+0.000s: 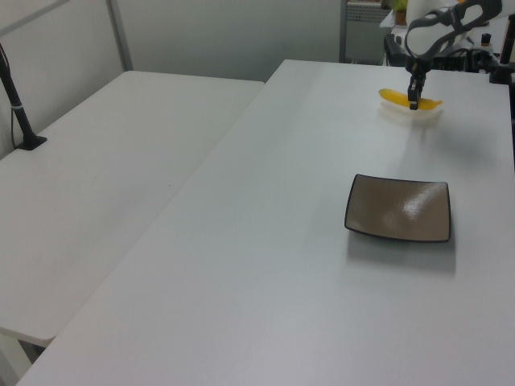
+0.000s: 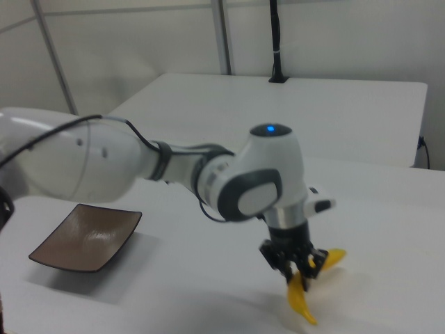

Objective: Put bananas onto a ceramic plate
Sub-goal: 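Lift the held banana and carry it toward the brown plate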

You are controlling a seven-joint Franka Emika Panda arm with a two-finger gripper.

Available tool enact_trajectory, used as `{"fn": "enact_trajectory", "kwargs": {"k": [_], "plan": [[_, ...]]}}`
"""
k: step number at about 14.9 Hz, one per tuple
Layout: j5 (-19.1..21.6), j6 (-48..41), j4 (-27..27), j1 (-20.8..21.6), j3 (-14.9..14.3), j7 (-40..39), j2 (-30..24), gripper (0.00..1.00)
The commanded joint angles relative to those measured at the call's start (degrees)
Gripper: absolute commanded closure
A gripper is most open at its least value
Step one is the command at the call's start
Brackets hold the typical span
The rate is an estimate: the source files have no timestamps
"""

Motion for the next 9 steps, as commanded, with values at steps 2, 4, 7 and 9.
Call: {"fn": "enact_trajectory", "kwargs": {"k": [2, 4, 7, 9], "plan": [[4.02, -9.82, -1.6, 0.19, 5.55, 3.42, -6.28, 0.91], [5.34, -14.03, -1.6, 2.03, 7.4, 5.61, -7.69, 0.91], [8.23, -17.38, -2.03, 3.97, 9.94, 11.06, -10.4, 0.91], [10.53, -21.69, -2.04, 5.46, 12.76, 11.95, -11.82, 0.91]]}}
